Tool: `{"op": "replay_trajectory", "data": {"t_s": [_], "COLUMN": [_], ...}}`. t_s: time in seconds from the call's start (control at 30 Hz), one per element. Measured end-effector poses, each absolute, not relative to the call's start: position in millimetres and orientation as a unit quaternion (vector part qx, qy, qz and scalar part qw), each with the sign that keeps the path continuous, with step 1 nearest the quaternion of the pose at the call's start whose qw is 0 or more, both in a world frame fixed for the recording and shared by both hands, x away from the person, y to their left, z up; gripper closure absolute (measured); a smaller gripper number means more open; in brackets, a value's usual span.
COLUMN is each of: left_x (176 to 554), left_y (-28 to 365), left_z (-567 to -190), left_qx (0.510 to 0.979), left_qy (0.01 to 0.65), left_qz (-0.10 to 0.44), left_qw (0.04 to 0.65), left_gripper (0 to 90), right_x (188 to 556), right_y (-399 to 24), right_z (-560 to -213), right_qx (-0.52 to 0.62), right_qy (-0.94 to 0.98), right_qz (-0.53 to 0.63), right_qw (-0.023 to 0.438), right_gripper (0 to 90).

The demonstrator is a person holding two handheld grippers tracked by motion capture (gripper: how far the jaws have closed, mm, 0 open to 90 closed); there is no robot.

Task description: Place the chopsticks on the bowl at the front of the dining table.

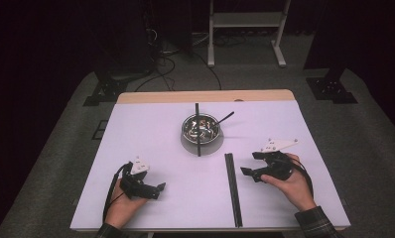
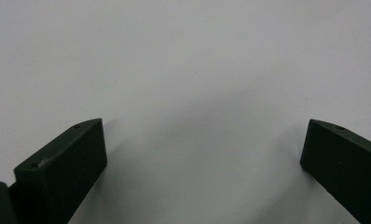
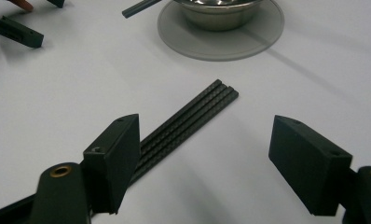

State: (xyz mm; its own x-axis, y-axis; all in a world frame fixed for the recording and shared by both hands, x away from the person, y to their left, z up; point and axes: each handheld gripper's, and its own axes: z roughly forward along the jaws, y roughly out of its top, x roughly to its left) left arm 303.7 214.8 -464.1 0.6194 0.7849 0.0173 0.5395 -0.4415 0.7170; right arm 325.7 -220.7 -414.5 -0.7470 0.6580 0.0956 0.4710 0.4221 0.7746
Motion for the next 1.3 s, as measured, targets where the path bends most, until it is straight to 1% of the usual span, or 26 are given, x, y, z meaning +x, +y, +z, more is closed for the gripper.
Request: {"op": "replay_trajectory", "data": {"t_s": [0.6,0.77,0.9,1.23,1.3], "left_x": [304,304,304,304,304], "left_y": [215,215,215,215,215], "left_z": [-464,-464,-464,-464,-464], "left_qx": [0.83,0.83,0.83,0.83,0.83], "left_qy": [0.399,0.399,0.399,0.399,0.399], "left_qz": [0.177,0.177,0.177,0.177,0.177], "left_qw": [0.347,0.347,0.347,0.347,0.347], "left_gripper": [0.0,0.0,0.0,0.0,0.0], "right_x": [307,304,301,290,289], "right_y": [-259,-268,-277,-296,-298], "right_z": [-428,-434,-437,-448,-452], "right_qx": [0.371,0.384,0.393,0.41,0.411], "right_qy": [0.826,0.826,0.823,0.828,0.832], "right_qz": [0.406,0.396,0.394,0.354,0.342], "right_qw": [0.123,0.118,0.117,0.143,0.149], "right_gripper": [23.3,18.2,16.6,15.4,13.8]}}
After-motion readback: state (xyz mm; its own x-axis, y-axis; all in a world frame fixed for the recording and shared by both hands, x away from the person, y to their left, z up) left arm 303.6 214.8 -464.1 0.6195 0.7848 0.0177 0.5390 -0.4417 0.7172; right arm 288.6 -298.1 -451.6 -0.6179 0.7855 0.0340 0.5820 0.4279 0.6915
